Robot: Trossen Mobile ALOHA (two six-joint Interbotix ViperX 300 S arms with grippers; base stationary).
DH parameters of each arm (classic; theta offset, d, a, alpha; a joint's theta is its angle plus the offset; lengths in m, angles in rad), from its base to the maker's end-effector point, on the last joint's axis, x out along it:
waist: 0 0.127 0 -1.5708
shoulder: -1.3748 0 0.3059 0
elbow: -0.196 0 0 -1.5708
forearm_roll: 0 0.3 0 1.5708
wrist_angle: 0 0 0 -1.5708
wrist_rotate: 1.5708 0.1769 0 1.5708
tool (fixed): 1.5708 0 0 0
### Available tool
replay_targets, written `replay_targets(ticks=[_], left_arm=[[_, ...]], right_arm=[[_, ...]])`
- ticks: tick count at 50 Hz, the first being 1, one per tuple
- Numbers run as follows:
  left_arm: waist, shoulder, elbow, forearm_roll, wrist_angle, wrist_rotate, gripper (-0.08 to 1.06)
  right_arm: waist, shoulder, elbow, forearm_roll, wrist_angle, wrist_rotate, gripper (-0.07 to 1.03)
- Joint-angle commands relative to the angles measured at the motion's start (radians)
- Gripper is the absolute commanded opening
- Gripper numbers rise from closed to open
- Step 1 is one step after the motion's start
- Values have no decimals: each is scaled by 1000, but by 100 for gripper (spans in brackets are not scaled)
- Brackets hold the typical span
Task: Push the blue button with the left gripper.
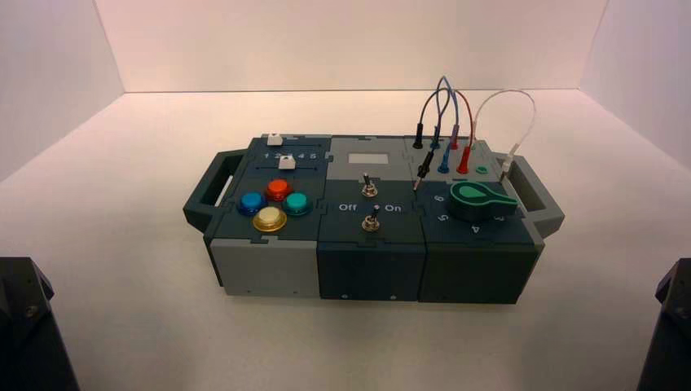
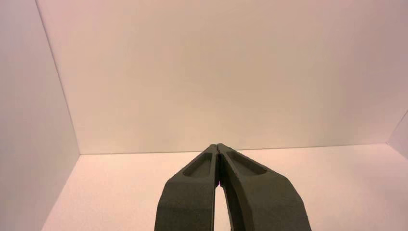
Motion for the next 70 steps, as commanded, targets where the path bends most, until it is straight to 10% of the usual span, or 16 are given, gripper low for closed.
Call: replay_targets(ticks=[1,28,55,70], left_arm=[[-2,2,-20,3,-6,6,-3],[-26,8,-57,5,118,6,-3],[-302,121,-144,5,710,29,-3],[-316,91,-141,12,879,32,-3]], right_arm=[[-6,0,-14,8,-3,2,-2],[23,5,-14,21,44,2,-2],[356,38,-15,57,284,-5,-2],[615,107,-28,241,328,-5,-2]])
